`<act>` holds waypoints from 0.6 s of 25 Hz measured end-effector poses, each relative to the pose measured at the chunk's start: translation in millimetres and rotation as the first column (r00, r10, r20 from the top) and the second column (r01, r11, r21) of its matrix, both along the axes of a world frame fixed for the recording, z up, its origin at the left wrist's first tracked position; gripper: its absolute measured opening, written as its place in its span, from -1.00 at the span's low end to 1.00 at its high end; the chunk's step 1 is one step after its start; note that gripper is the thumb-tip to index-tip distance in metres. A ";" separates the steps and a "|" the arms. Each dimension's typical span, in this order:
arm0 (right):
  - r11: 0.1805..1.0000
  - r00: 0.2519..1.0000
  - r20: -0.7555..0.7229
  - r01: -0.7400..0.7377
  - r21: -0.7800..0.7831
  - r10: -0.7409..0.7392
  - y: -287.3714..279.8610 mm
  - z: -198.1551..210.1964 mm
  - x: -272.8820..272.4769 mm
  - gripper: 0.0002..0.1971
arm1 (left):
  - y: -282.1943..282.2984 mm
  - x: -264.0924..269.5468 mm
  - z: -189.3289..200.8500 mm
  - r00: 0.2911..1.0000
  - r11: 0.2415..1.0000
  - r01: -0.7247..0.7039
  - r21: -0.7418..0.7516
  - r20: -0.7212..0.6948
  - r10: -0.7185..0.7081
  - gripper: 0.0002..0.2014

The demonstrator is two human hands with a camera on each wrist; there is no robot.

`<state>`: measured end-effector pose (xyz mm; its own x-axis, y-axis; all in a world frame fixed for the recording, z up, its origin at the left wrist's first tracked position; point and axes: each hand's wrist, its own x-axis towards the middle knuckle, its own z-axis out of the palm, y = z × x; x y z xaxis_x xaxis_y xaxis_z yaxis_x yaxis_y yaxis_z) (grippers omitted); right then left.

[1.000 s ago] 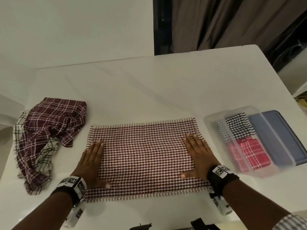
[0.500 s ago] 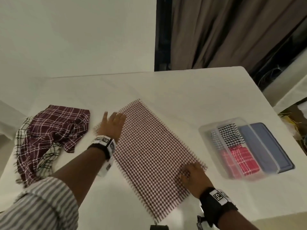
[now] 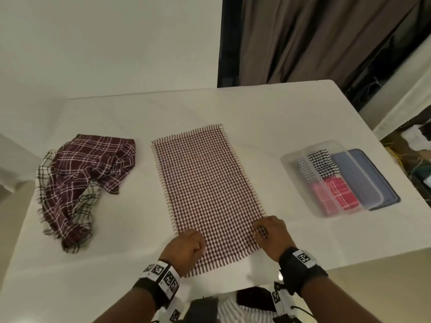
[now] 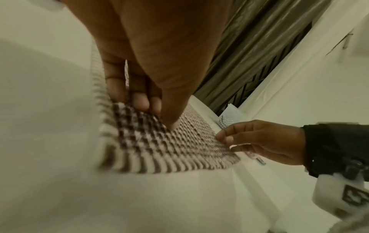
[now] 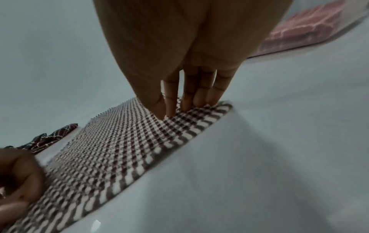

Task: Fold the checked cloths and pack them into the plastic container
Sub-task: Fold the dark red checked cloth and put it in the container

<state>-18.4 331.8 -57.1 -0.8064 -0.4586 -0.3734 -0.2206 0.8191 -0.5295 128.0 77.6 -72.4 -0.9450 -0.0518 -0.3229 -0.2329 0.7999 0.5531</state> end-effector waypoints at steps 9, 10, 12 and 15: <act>0.880 0.890 0.023 -0.454 0.138 0.456 32.6 -7.6 -0.7 -0.51 | 11.3 49.4 4.0 1.000 0.987 0.007 -0.162 0.030 -0.002 -0.30; 0.870 0.879 0.009 -0.472 0.144 0.476 34.5 -7.1 -0.6 -0.52 | 16.9 51.6 2.8 0.999 0.986 -0.032 -0.166 -0.009 0.031 -0.40; 0.860 0.867 -0.027 -0.490 0.143 0.498 35.5 -10.9 1.1 -0.57 | 25.6 55.2 -2.5 0.994 0.977 -0.102 -0.187 -0.059 0.092 -0.54; 0.833 0.828 -0.123 -0.523 0.179 0.547 35.2 -18.2 1.6 -0.67 | 33.3 55.3 -5.9 0.982 0.959 -0.175 -0.224 -0.109 0.154 -0.59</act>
